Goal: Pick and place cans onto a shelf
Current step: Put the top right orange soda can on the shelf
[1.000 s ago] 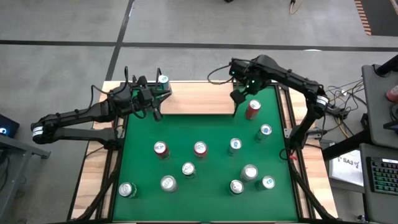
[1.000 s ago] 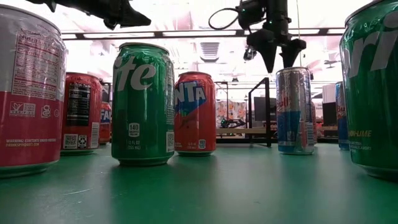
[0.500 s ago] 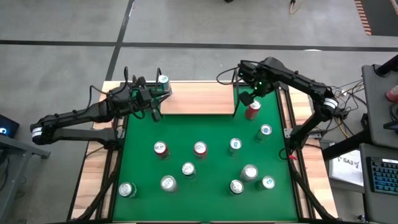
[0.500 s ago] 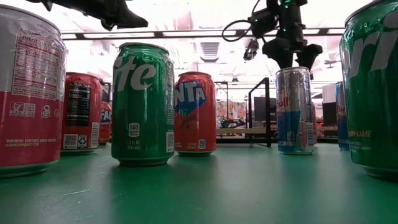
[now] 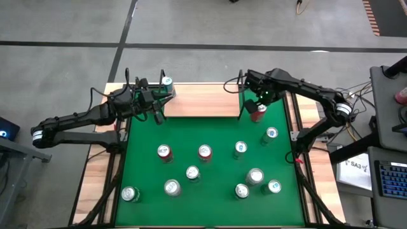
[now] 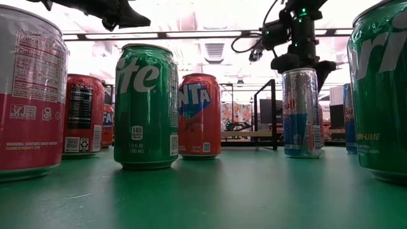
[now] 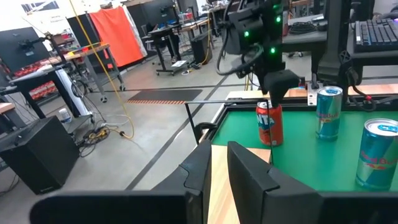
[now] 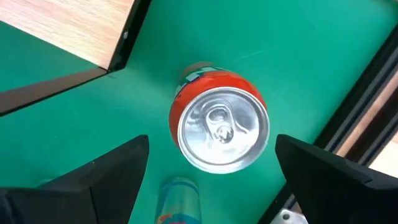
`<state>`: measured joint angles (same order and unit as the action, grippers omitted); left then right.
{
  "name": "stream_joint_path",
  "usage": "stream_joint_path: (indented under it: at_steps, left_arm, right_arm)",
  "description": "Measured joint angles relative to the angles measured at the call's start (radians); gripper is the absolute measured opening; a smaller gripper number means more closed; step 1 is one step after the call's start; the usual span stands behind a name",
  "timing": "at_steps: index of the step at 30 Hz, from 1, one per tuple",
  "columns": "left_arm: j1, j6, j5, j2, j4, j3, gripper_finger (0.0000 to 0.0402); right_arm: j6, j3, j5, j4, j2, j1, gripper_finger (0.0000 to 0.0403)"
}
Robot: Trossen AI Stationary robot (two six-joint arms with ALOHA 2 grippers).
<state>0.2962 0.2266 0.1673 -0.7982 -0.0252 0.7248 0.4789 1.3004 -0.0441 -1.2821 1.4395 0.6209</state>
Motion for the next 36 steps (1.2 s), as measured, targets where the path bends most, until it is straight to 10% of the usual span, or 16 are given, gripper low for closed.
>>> stream_joint_path:
  at_steps: [22, 36]
  left_arm:
    - [0.000, -0.026, -0.001, -0.005, -0.002, -0.001, 0.0036]
    - [0.000, -0.035, -0.001, -0.047, -0.020, -0.002, 0.0036]
  right_arm:
    - [0.027, -0.214, -0.017, 0.249, -0.003, 0.002, 0.0325]
    - [0.052, -0.087, -0.154, 0.176, -0.086, -0.014, 0.0293]
